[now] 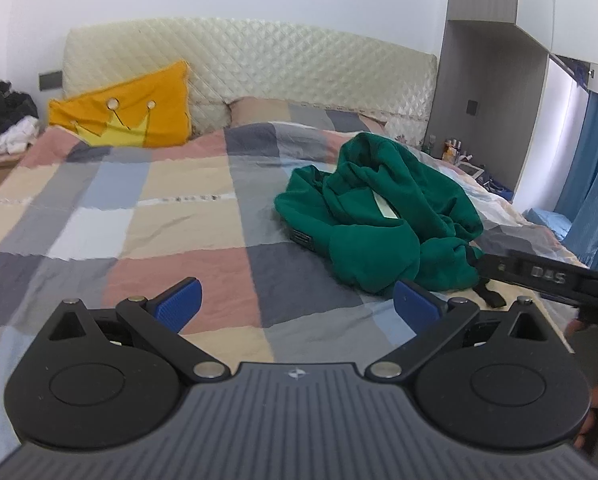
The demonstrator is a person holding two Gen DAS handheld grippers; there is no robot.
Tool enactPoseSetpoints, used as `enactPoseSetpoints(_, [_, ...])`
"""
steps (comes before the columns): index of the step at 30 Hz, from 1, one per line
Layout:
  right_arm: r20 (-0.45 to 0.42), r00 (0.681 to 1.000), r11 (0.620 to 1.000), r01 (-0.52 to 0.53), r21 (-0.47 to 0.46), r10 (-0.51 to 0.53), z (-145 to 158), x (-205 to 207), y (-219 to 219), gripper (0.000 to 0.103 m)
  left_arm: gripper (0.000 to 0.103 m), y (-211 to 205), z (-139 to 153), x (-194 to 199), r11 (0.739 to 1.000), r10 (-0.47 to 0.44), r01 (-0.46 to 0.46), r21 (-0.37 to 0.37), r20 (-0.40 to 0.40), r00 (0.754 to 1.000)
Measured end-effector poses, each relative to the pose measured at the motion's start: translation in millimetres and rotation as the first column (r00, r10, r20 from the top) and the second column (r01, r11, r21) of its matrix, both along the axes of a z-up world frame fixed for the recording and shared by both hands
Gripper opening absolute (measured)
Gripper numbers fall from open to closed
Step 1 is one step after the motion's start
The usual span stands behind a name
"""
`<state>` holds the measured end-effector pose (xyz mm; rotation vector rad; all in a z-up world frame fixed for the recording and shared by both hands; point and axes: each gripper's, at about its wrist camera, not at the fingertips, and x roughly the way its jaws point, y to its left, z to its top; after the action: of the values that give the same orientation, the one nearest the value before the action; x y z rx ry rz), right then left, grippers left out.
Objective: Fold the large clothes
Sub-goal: 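Reach both tools into the green hoodie and close on its fabric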
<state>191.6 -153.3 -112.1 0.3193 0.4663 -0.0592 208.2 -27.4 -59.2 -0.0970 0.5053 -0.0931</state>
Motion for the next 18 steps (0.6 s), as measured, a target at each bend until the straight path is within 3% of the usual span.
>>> enactPoseSetpoints(11, [-0.068,0.994,0.986,0.093,0.141,-0.084,-32.6,73.6,-38.0,0.103,0.103,-26.8,-37.8,106.1,1.000,-0.005,0.004,-0.023,-0.064,0.998])
enactPoseSetpoints(18, [-0.084,0.996,0.953,0.053,0.299,-0.029,-50.4,123.1,-53.2,0.102,0.102,-41.4,-65.7,173.2,0.985,-0.087,0.071,-0.159,-0.096,0.992])
